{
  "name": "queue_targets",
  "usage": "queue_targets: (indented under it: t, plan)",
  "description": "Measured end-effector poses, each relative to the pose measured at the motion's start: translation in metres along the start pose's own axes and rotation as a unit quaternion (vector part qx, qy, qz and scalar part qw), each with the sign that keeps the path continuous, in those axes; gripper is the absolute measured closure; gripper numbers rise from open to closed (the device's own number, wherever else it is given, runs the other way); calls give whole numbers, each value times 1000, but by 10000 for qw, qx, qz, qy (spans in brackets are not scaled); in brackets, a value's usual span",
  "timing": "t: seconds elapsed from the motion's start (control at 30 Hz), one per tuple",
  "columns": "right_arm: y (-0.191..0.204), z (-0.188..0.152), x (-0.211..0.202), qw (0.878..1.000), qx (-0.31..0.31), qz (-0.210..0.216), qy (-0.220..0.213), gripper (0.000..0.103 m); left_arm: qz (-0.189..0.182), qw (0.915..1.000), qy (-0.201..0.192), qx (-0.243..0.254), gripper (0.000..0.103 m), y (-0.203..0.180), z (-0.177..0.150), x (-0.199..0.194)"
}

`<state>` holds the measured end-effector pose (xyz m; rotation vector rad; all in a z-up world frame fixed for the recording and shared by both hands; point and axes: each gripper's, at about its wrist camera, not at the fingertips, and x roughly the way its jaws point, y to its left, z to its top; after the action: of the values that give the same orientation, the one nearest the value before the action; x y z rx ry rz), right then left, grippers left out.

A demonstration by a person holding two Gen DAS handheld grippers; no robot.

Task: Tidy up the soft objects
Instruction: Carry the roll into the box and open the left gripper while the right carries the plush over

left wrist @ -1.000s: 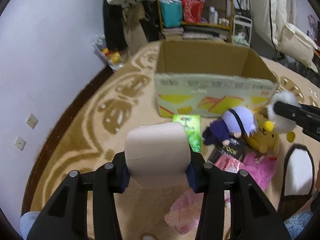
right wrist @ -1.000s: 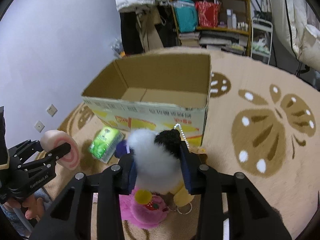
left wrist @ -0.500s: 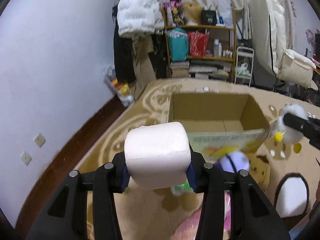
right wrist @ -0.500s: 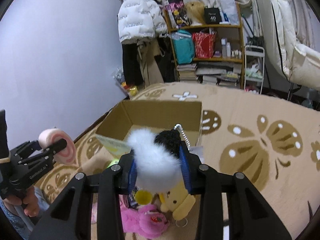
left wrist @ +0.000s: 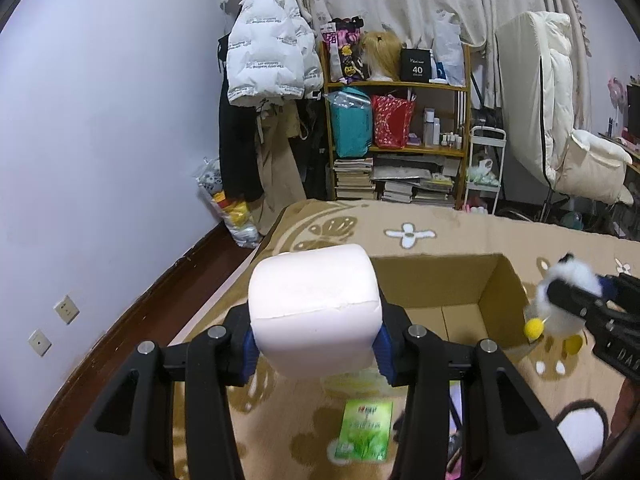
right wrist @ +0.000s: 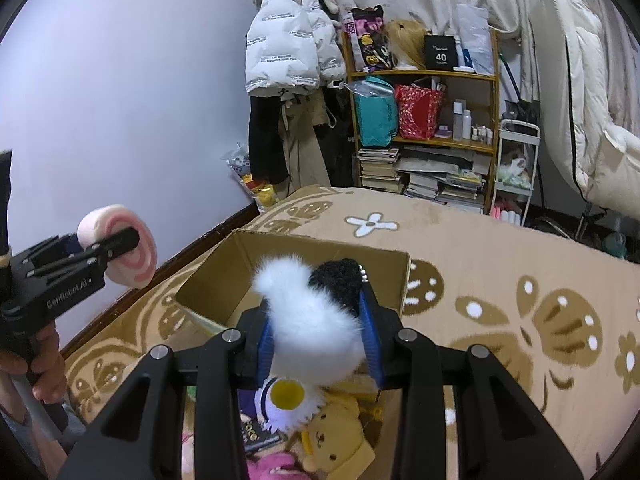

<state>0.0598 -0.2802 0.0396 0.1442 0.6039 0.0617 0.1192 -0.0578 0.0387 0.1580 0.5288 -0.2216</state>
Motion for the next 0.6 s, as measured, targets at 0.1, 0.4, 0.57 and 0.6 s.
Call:
queue_targets:
  t: [0.1, 0.4, 0.57, 0.6]
  plan:
    - [0, 5, 9, 9999, -104, -2, -4, 64, -64, 10000, -48, 47, 58, -3, 7, 12]
    - [3, 9, 43, 9994, -337, 18, -75, 63, -320, 9992, 153, 171, 57, -12, 2, 52]
    - [-5, 8, 64, 9995, -290, 126, -37, 63, -531, 9974, 478, 119, 55, -18, -3, 75]
    - [-8, 6, 69, 9996, -242, 144, -7, 63, -611, 9963, 596, 109, 55, -20, -5, 80]
